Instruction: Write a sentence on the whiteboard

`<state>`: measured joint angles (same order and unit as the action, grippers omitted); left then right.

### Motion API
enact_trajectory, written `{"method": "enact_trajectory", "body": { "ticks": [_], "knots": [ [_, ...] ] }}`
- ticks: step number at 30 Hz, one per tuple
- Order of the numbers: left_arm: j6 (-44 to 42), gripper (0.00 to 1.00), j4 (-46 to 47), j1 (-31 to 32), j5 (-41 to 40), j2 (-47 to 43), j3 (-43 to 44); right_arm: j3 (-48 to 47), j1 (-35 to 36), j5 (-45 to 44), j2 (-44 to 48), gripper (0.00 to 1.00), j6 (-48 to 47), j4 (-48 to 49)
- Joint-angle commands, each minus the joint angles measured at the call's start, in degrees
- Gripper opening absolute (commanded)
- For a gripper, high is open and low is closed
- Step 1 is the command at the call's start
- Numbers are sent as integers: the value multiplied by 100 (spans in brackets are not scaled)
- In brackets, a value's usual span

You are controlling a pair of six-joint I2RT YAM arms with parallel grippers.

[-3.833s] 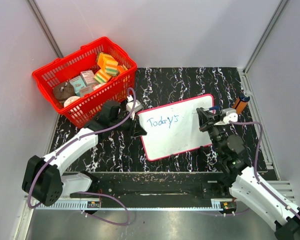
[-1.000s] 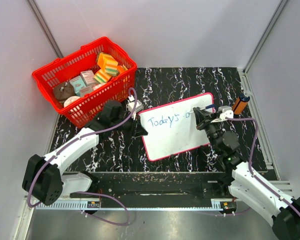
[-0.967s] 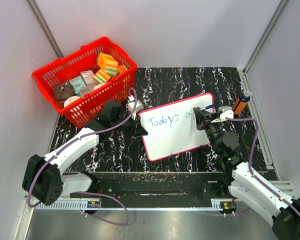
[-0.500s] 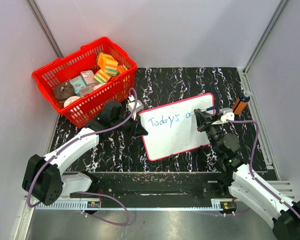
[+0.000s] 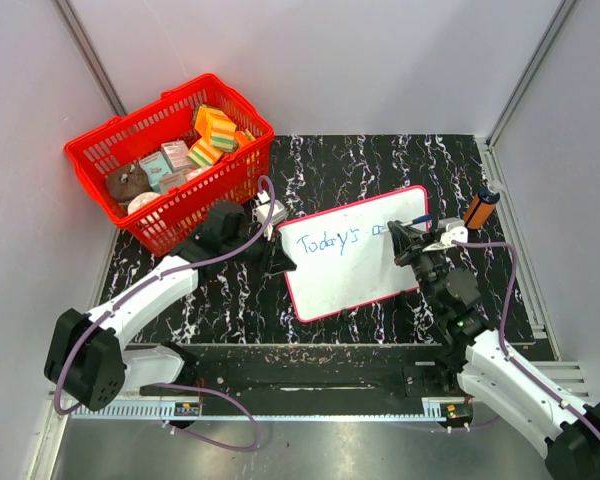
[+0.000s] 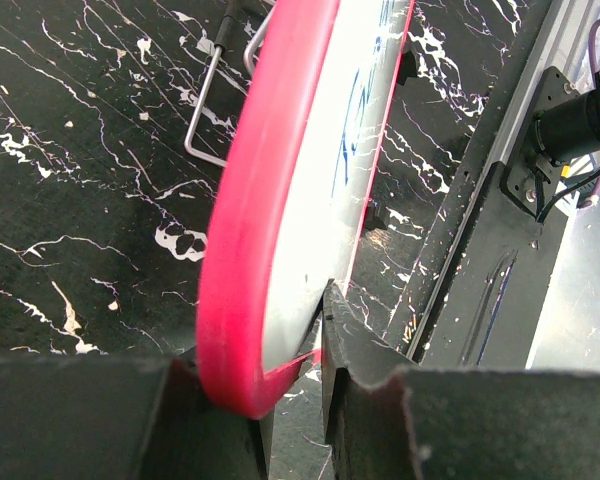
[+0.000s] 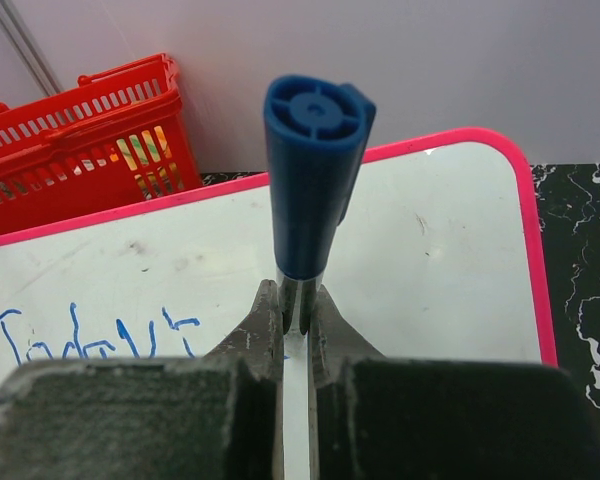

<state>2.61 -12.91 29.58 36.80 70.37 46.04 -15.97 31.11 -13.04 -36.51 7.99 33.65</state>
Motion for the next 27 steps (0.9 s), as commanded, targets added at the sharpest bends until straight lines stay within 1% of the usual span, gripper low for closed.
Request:
{"method": "enact_trajectory", "body": {
  "ticks": [1, 12, 22, 27],
  "knots": [
    [-1650, 0, -634, 12, -2229, 399, -315, 59, -9, -269, 74, 0, 18, -78],
    [-1650, 0, -634, 30, -2229, 425, -315, -12, -18, -481, 223, 0, -17, -245],
    [-1641, 0, -652, 47, -2247, 425, -306, -64, -26, 81, 1093, 0, 89, -640],
    [-1606, 0, -687, 48, -2256, 425, -262, -91, -18, 258, 1252, 0, 177, -842]
  ]
}}
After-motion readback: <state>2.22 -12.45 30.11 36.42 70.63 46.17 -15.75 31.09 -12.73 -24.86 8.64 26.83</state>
